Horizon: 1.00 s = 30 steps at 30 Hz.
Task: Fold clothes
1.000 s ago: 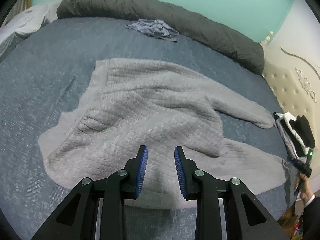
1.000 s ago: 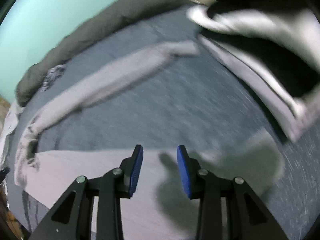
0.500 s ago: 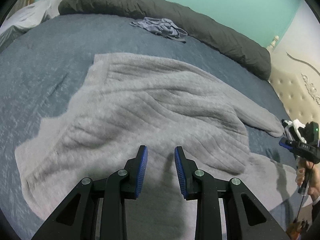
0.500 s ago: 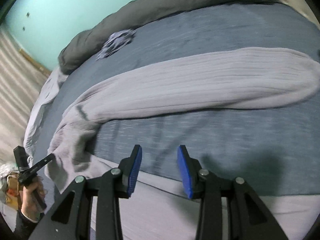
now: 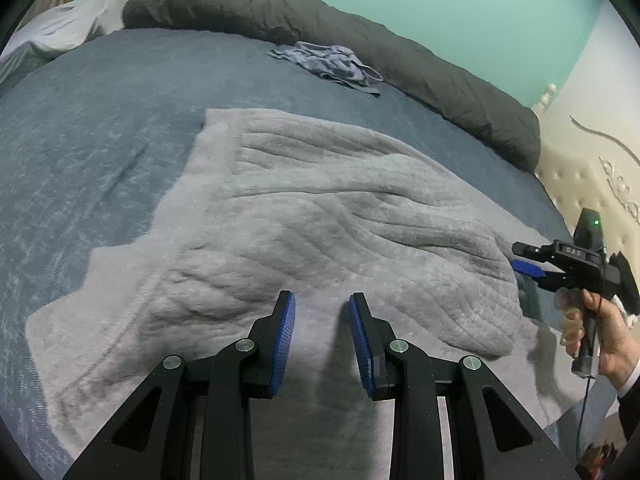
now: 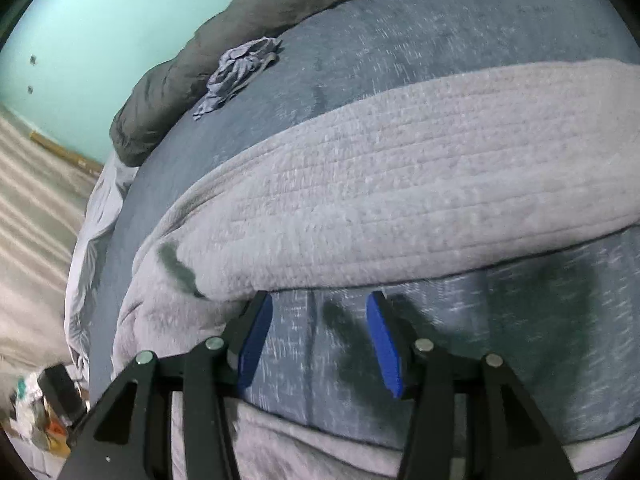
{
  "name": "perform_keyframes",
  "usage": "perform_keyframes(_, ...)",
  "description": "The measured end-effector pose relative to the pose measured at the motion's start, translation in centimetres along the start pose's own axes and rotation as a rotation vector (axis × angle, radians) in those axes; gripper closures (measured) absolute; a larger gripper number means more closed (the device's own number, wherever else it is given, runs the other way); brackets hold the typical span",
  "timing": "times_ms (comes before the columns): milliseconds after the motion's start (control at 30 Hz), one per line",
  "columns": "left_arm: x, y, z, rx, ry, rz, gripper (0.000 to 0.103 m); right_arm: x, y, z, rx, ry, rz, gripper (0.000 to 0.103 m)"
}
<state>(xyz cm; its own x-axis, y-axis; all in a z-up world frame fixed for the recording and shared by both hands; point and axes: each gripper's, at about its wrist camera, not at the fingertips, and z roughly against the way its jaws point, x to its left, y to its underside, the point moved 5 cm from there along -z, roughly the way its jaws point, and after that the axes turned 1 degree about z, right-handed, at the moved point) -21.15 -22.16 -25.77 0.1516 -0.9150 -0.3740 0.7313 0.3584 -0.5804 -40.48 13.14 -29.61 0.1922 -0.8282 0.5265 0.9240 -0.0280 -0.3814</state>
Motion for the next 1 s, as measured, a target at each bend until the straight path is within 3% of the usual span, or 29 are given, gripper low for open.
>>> perform_keyframes(300,4.8,-1.9,3.6,-0.082,-0.046,0.080,0.072,0.6,0.7,-0.8,0.005,0.059,0.025,0.053)
perform_keyframes(400,7.0,-2.4,4.4,-0.099,-0.073,0.142,0.061,0.4,0.9,-0.3,0.008,0.070,0.028,0.053)
perform_keyframes(567,10.3,-1.4,4.8,-0.076,-0.123,0.202,0.059,0.4,0.9,0.9,-0.006,0.080,0.038,0.053)
perform_keyframes(700,12.1,0.0,5.1,-0.043,-0.077,0.276,0.056,0.6,1.1,1.0,-0.013,0.075,0.029,0.053)
perform_keyframes(833,12.1,0.5,4.5,-0.046,0.035,0.326,0.049,0.8,2.0,0.8,-0.006,0.071,0.029,0.053)
perform_keyframes(1000,12.0,0.1,3.5,-0.032,0.025,0.294,0.050,1.6,2.9,1.1,0.010,0.085,0.059,0.053)
